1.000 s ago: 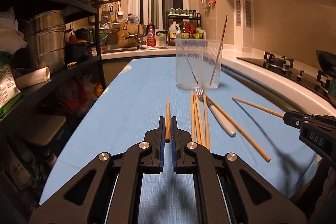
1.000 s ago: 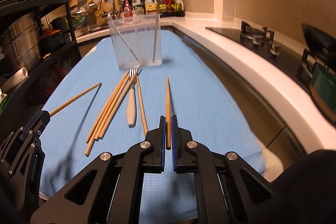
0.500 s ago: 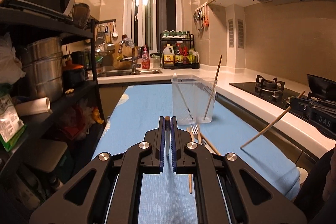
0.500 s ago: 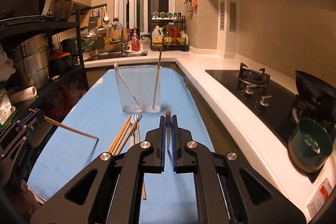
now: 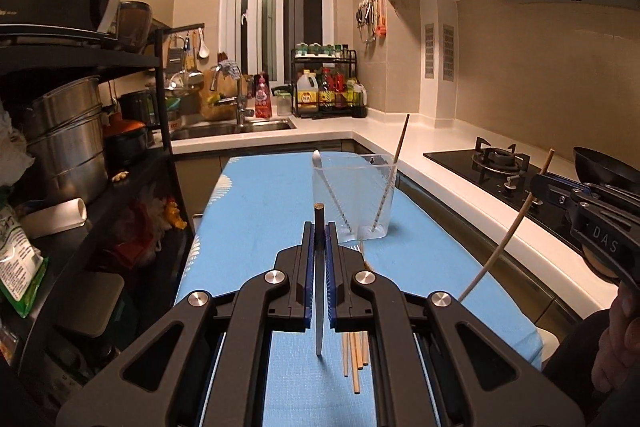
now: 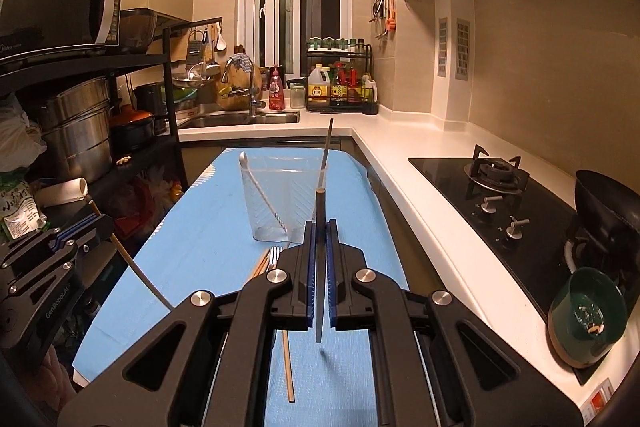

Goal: Organize utensils
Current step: 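Lift the chopstick with the left gripper while the right gripper lifts its chopstick toward the container, then lower the chopstick into the clear container with the left gripper while the right gripper inserts its chopstick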

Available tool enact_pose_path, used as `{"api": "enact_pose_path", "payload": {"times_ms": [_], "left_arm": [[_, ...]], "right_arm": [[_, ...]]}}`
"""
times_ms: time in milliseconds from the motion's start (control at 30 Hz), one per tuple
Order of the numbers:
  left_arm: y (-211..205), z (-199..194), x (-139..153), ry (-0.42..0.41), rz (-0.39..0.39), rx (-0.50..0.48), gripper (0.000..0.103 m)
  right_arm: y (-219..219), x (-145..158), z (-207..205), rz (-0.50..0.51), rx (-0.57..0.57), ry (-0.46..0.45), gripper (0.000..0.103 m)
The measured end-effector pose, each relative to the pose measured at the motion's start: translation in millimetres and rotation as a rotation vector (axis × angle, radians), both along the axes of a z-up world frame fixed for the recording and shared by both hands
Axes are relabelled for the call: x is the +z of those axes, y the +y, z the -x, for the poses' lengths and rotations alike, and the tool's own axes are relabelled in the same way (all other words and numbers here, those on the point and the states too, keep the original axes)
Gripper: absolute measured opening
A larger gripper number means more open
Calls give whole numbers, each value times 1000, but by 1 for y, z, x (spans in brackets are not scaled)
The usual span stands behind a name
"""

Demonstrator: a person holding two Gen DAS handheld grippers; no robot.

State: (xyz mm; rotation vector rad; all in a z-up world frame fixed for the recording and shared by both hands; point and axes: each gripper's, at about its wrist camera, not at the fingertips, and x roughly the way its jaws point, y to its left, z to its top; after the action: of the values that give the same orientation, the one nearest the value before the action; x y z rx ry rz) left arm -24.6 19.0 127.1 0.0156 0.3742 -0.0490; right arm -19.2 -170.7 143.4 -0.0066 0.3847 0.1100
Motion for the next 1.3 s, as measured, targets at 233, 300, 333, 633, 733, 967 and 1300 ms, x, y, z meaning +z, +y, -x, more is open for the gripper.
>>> {"api": "enact_pose_path", "payload": {"times_ms": [233, 300, 333, 633, 733, 967, 1300], "left_arm": [[5, -27, 21, 125, 36, -48, 5], [8, -39, 27, 174, 50, -58, 5], [9, -46, 30, 196, 55, -62, 5], [22, -99, 68, 255, 70, -64, 5], [24, -121, 84, 254, 74, -70, 5], [20, -172, 119, 230, 92, -84, 5], [3, -241, 167, 123, 125, -118, 5]], "right_arm": [[0, 24, -20, -6, 16, 13, 5], [-1, 33, -29, -15, 20, 23, 5], [-2, 38, -34, -22, 22, 29, 5], [4, 82, -81, -23, 52, 86, 5], [7, 100, -104, -24, 73, 108, 5], [16, 138, -156, -10, 103, 117, 5], [30, 168, -217, 2, 103, 54, 5]]}}
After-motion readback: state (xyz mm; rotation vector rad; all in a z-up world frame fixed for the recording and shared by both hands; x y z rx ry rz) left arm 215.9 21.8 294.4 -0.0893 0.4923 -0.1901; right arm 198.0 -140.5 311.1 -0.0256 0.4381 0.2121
